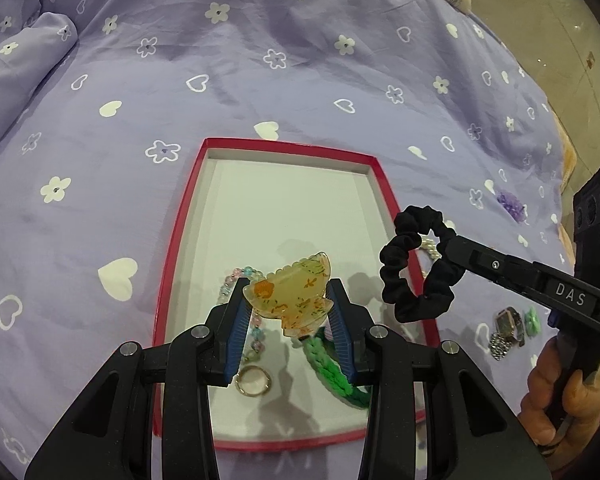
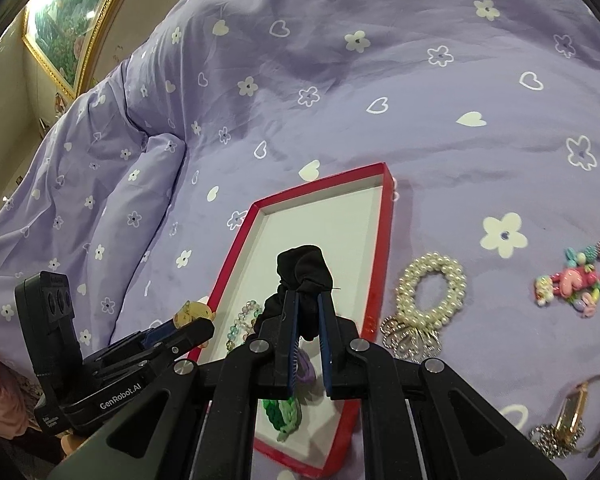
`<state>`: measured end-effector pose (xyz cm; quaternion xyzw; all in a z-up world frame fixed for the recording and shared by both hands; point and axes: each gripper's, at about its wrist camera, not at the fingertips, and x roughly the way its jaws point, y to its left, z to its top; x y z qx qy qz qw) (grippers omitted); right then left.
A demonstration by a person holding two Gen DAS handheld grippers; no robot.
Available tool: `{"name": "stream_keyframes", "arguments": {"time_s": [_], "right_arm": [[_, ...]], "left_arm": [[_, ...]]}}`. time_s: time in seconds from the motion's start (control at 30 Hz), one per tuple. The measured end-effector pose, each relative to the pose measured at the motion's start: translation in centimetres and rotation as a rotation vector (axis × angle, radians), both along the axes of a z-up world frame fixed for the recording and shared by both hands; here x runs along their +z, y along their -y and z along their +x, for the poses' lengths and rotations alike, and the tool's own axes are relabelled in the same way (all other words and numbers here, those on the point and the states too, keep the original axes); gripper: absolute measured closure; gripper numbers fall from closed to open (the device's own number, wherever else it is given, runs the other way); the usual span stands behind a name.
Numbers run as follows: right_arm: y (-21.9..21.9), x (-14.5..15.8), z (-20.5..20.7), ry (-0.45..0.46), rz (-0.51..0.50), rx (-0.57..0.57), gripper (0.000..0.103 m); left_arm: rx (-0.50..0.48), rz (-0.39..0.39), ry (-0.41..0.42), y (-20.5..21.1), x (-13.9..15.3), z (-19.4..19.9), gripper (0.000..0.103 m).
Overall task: Organize jewelry
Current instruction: 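Carry the yellow claw clip with the left tool while the right tool carries the scrunchie over the box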
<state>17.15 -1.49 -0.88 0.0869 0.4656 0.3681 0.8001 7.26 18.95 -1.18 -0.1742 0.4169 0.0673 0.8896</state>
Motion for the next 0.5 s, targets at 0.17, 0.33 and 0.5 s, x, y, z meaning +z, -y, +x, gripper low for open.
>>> {"name": "stream_keyframes", "arguments": {"time_s": [0.17,0.33,0.5], "right_arm": [[-1.1,-0.9,0.8,-0.013,-0.014,0.003,0.094],[-2.4,-2.0,1.7,-0.026,-0.043,0.015,0.094],[-3.8,-3.3,2.5,-0.038,-0.094,0.032,0.094]], "left_arm": [[0.005,0.012,-0.027,-0.9,-1.1,1.3,0.067],[0.002,0.032,-0.066,-1.8,-2.4,3.4,0.067],[0.001,0.034,-0.114,-2.5,-3.9,4.9,0.067]]}}
